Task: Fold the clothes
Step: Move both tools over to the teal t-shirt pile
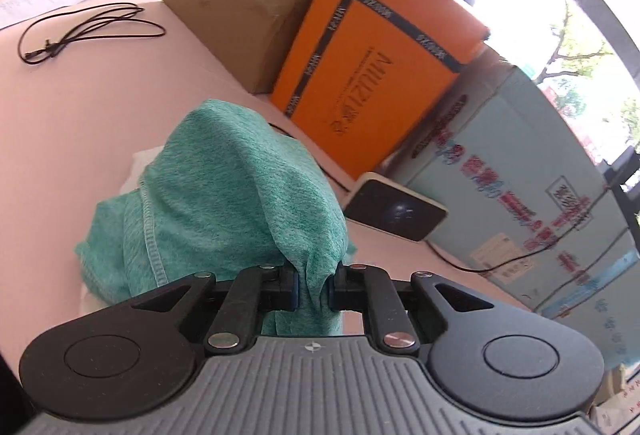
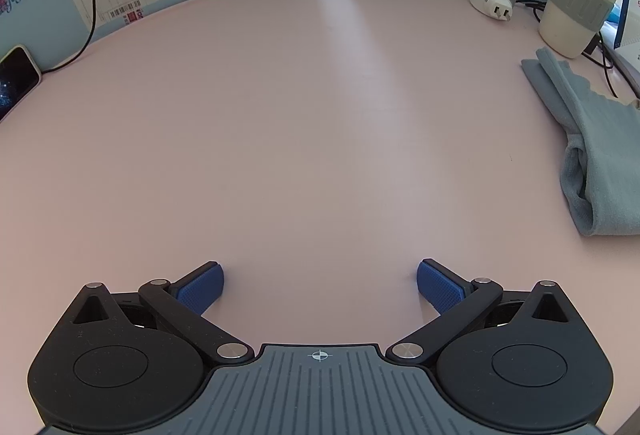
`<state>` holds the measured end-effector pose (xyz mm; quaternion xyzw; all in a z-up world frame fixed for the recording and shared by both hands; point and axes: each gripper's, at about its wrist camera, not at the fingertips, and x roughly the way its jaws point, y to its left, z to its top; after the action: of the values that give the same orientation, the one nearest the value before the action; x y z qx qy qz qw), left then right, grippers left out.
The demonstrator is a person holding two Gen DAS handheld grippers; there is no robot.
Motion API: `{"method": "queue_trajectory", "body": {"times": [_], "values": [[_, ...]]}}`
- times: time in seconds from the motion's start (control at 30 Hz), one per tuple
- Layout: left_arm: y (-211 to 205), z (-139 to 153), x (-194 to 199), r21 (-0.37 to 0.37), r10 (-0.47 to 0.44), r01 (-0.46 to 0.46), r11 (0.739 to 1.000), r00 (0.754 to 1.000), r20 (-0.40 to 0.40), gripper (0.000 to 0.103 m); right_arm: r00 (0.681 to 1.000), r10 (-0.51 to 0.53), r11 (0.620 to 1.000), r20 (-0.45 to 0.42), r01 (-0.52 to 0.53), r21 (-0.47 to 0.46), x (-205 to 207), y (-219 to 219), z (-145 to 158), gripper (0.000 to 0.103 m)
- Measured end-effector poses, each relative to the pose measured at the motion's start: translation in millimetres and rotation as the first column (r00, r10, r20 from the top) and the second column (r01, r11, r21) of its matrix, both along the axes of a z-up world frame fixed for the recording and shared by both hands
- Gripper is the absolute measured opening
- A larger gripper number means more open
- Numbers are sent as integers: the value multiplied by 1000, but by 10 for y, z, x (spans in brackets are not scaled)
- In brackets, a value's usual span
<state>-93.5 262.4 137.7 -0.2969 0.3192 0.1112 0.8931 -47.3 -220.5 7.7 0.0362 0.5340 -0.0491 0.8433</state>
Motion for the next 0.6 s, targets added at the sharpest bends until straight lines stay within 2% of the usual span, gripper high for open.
{"method": "queue_trajectory", "body": {"times": [0.13, 0.23, 0.3, 0.37, 0.4, 0.47, 0.5, 0.6], "values": [[-399, 169, 88, -55, -154, 158, 986, 986, 70, 8, 1000, 7, 1000, 25, -7, 1, -19, -31, 49, 103], [-844, 271, 187, -93, -313, 325, 941, 942, 122, 7, 999, 2, 1000, 40, -3, 5, -24, -71, 75, 103], [-1237, 313, 270, -116, -438, 455, 883, 887, 148, 7, 999, -4, 1000, 45, 4, 11, -30, -108, 87, 103], [-1657, 329, 325, -124, -563, 583, 803, 810, 165, 7, 999, -12, 1000, 52, 11, 18, -45, -148, 100, 103], [-1878, 330, 339, -109, -621, 639, 762, 768, 159, 7, 998, -18, 1000, 56, 17, 19, -56, -172, 111, 103], [-2219, 294, 356, -69, -690, 699, 711, 714, 118, 9, 997, -29, 999, 65, 28, 21, -78, -222, 132, 103], [-2307, 263, 367, -63, -703, 709, 702, 704, 96, 15, 997, -35, 999, 69, 34, 22, -89, -246, 143, 103], [-2369, 169, 410, -58, -685, 687, 725, 727, 43, 59, 994, -62, 998, 85, 60, 25, -144, -354, 181, 103]]}}
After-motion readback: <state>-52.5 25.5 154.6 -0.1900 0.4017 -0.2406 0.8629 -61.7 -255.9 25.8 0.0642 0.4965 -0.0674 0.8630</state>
